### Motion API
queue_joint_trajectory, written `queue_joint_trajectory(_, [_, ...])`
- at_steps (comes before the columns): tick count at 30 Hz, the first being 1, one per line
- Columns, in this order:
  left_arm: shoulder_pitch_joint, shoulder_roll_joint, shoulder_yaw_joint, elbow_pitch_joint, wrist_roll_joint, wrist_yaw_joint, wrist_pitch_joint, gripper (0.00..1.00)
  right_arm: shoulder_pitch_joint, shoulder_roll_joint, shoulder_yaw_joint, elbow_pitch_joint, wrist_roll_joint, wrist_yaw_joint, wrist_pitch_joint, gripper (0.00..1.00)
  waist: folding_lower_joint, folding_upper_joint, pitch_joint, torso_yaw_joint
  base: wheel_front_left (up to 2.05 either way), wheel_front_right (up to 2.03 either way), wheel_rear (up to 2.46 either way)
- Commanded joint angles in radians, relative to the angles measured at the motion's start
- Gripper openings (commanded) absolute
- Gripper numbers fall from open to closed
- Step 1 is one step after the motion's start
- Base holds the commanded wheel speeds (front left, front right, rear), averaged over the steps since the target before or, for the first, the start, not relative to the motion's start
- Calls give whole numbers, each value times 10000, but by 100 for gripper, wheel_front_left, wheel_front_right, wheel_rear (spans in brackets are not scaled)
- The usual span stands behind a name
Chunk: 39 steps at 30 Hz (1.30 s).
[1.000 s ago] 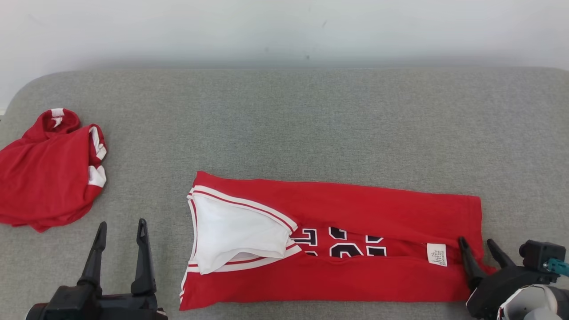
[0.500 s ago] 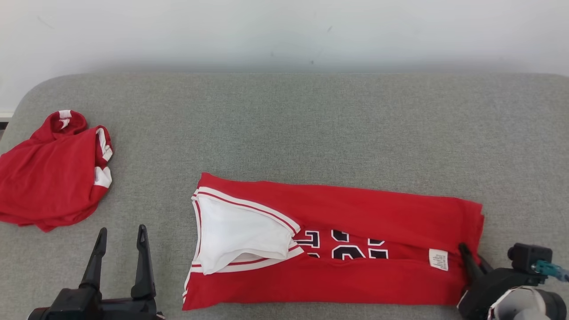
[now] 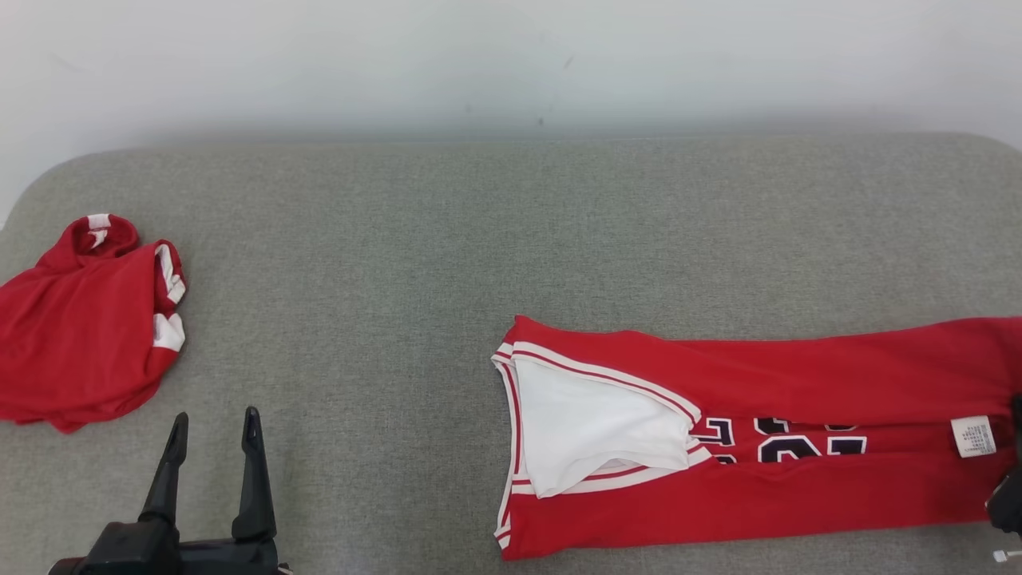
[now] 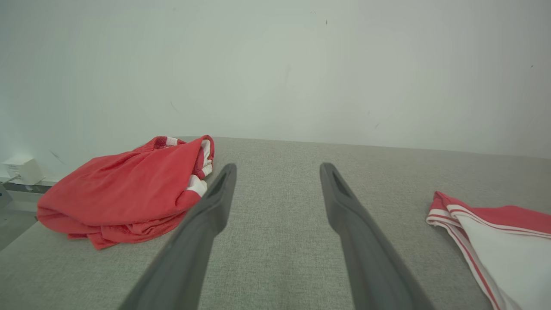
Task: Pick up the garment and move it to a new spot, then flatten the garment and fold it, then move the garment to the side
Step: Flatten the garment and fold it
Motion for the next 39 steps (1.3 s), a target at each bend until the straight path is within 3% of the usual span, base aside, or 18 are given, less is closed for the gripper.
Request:
queue_joint_trajectory(1, [163,-34,55,-22,116,-9,-35,100,-93,6,18,-119,-114,-28,34,0,0,0,-36,-80,0,0,0])
queue_joint_trajectory(12, [137,-76,164,79,124,-33,-35,100,230,1211,1282,-3173,-329,-26,633,0,0,0,-185,-418,0,0,0])
queue_joint_trajectory(23, [-194,-87,-74,224,58,-55,-35,100,601,2744,2186,-5761,-623,-26,1412,0,0,0,-171,-44,0,0,0])
queue_joint_trajectory(30, [-467,-88,-405,444,-106,6,-35,100,274,3897,2761,-5549,-946,-26,1520,0,0,0,-66,497,0,0,0])
queue_joint_trajectory(39, [-784,-88,-813,768,-307,62,-35,100,-361,4454,3121,-4124,-1238,-26,1164,0,0,0,110,1084,0,0,0])
